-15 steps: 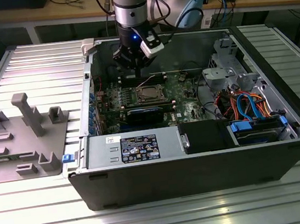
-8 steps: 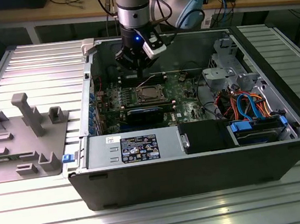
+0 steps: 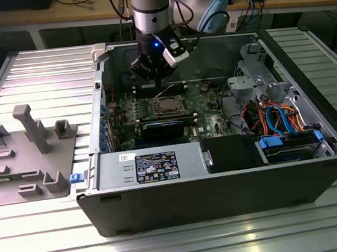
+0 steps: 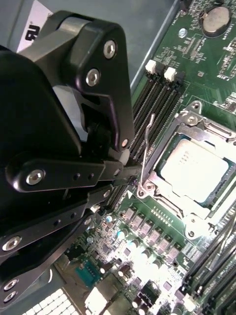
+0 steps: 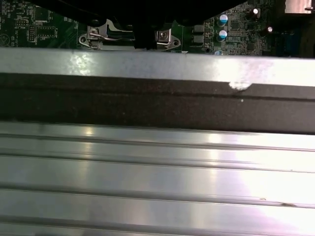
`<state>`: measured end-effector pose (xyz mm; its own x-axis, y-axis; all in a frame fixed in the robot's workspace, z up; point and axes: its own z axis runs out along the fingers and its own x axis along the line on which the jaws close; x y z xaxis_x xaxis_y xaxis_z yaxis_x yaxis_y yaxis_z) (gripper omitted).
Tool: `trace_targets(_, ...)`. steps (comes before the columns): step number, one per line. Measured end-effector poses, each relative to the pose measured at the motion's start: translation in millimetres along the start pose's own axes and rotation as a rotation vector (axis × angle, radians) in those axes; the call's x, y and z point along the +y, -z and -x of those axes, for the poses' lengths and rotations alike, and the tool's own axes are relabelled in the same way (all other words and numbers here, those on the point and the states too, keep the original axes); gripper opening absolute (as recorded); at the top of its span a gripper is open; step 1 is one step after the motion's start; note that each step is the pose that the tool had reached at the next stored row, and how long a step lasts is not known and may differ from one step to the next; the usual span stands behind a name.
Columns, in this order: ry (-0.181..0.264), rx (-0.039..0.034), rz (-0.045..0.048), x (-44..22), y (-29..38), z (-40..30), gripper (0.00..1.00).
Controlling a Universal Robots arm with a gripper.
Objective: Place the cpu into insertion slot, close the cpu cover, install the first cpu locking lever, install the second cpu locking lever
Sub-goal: 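Install the first cpu locking lever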
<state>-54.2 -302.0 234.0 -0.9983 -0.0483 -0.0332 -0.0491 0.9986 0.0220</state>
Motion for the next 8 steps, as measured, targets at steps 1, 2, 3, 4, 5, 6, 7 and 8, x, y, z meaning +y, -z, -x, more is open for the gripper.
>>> trace_targets(1,0.0,0.0002,0.0,0.3,-0.3,0.8,0.11)
trace_targets(2,0.0,0.0004,0.0,0.6,-0.7,1.7,0.11)
trace_targets(3,0.0,0.0007,-0.0001,1.4,-1.0,2.7,0.11)
trace_targets(4,0.0,0.0008,-0.0001,2.1,-1.2,3.2,0.11)
trace_targets(5,0.0,0.0008,0.0,2.9,-1.6,3.9,0.11)
trace_targets(6,0.0,0.0007,0.0001,3.3,-1.9,4.6,0.11)
trace_targets(7,0.0,0.0009,0.0001,3.6,-2.2,5.7,0.11)
trace_targets(8,0.0,0.001,0.0001,3.5,-2.3,6.6,0.11)
